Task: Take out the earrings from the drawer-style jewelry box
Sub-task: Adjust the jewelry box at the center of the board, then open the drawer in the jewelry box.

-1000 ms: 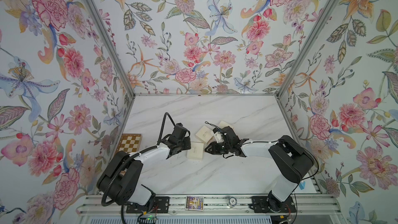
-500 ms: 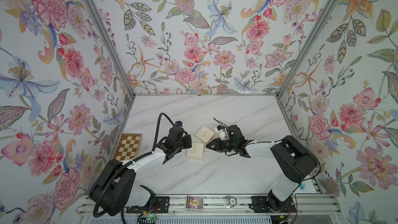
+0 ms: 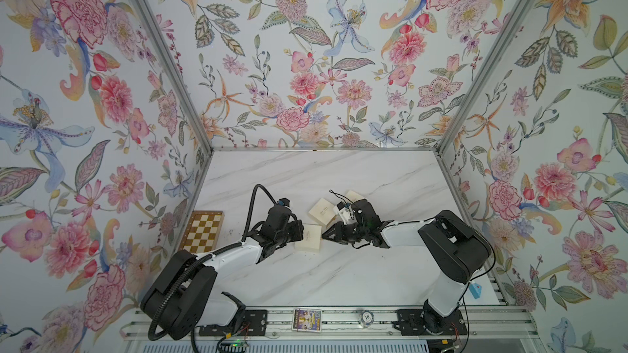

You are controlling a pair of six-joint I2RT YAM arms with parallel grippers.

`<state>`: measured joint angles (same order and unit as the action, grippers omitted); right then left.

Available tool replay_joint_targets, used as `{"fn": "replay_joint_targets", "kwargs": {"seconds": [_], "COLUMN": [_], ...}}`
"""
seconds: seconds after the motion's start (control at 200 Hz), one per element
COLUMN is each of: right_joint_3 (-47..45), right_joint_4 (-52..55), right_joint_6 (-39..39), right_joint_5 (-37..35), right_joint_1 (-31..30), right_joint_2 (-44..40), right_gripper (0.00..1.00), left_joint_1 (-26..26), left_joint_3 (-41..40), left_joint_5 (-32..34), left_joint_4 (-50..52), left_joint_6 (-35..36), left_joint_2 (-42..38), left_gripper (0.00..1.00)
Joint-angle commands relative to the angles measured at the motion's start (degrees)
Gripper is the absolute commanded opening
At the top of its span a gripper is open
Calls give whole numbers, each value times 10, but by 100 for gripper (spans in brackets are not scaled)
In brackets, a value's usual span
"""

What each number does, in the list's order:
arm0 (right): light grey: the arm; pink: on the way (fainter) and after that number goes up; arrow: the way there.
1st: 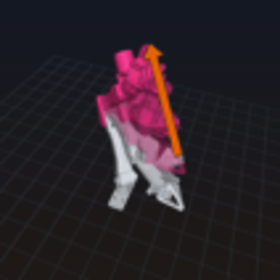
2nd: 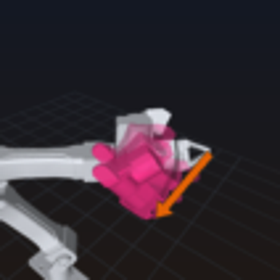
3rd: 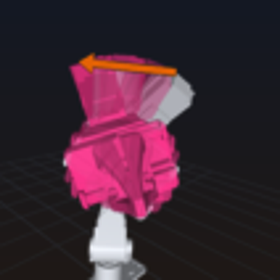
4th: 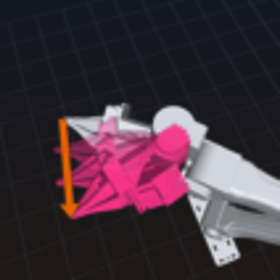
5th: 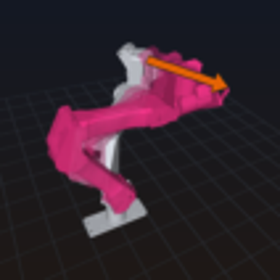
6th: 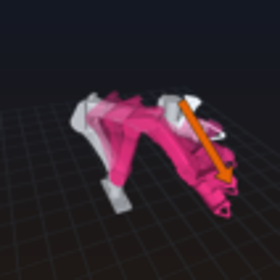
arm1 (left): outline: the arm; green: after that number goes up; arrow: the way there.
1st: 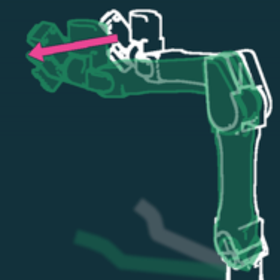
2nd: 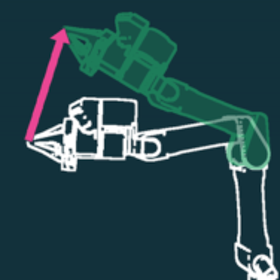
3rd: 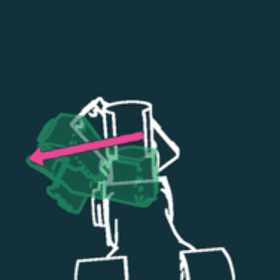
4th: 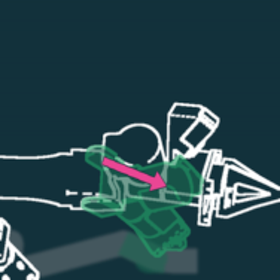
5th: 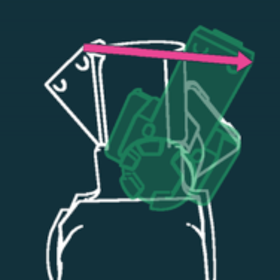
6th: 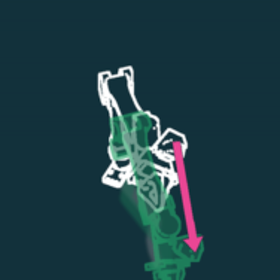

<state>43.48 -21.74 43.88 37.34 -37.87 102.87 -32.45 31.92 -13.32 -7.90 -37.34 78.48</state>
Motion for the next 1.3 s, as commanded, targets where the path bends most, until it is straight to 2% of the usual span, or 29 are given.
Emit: {"fn": "replay_joint_targets", "kwargs": {"seconds": [0.0,0.36,0.626,0.886,1.296], "right_joint_3": [14,13,16,19,23], "right_joint_4": [8,12,12,7,-1], "right_joint_6": [-12,-10,-10,-9,-5], "right_joint_5": [10,6,7,10,21], "right_joint_1": [-1,0,-1,0,0], "right_joint_2": [14,19,25,33,45], "right_gripper": [25,24,25,29,26], "left_joint_1": [-7,-13,-15,-16,-16], "left_joint_3": [11,9,9,15,11], "left_joint_5": [-4,-24,-31,-36,-33], "left_joint_4": [0,-13,-15,-17,-8], "left_joint_6": [7,-5,-6,-11,-12], "left_joint_2": [13,7,38,69,70], "left_gripper": [0,0,0,0,0]}}
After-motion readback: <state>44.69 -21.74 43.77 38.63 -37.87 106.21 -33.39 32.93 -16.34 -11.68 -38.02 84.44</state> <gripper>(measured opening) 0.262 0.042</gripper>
